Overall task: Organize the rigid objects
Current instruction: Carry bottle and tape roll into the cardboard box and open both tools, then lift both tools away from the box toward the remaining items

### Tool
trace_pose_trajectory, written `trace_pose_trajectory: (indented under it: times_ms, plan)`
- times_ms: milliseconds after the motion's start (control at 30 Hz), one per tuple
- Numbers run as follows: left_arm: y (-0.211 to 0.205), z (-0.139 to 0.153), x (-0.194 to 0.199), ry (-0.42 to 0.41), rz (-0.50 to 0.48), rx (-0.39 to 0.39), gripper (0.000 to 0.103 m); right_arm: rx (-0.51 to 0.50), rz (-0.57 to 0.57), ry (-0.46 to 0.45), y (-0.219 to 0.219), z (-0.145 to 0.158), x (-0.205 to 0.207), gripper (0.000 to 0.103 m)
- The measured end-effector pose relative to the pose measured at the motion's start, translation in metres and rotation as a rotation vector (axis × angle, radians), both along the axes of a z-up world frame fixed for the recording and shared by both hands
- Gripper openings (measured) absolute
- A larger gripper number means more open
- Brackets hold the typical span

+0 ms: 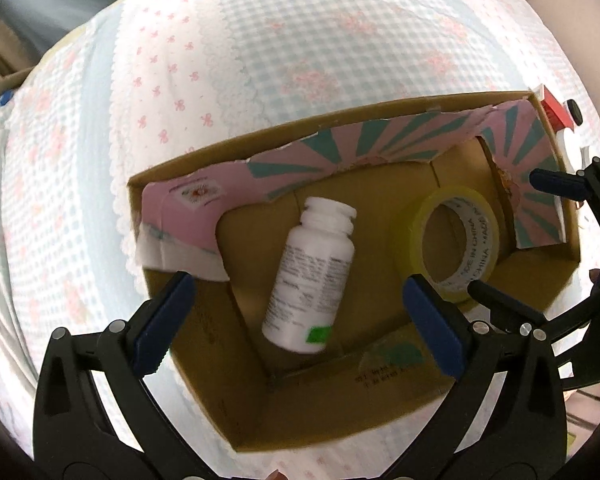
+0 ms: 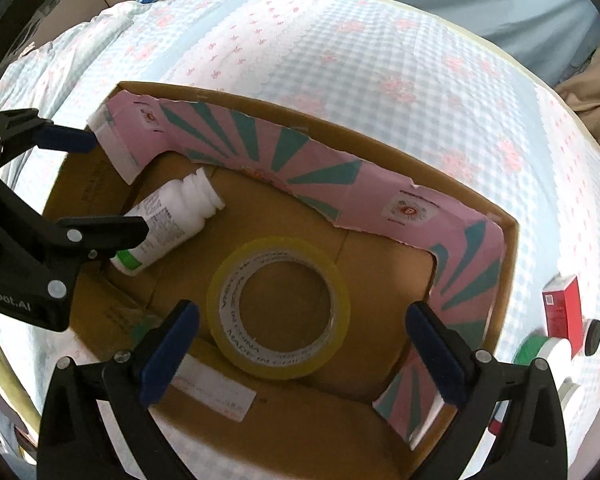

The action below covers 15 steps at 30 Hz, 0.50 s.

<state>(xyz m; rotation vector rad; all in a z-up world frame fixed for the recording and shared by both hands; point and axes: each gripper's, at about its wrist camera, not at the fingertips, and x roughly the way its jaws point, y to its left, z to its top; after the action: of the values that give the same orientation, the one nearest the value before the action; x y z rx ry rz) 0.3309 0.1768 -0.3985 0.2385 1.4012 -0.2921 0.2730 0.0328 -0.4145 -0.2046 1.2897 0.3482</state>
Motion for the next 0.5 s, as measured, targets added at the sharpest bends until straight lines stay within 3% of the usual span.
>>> trace_pose_trajectory:
  times_ms: [200, 500]
  plan:
    - [0.014, 0.033, -0.027, -0.037, 0.017, -0.026, 0.103, 0.003, -0.011, -0.027, -0.002, 0.035, -0.010, 0.103]
    - [0.022, 0.113, -0.073, -0.162, 0.040, -0.042, 0.103, 0.005, -0.003, -0.096, -0.003, 0.112, -0.054, 0.103]
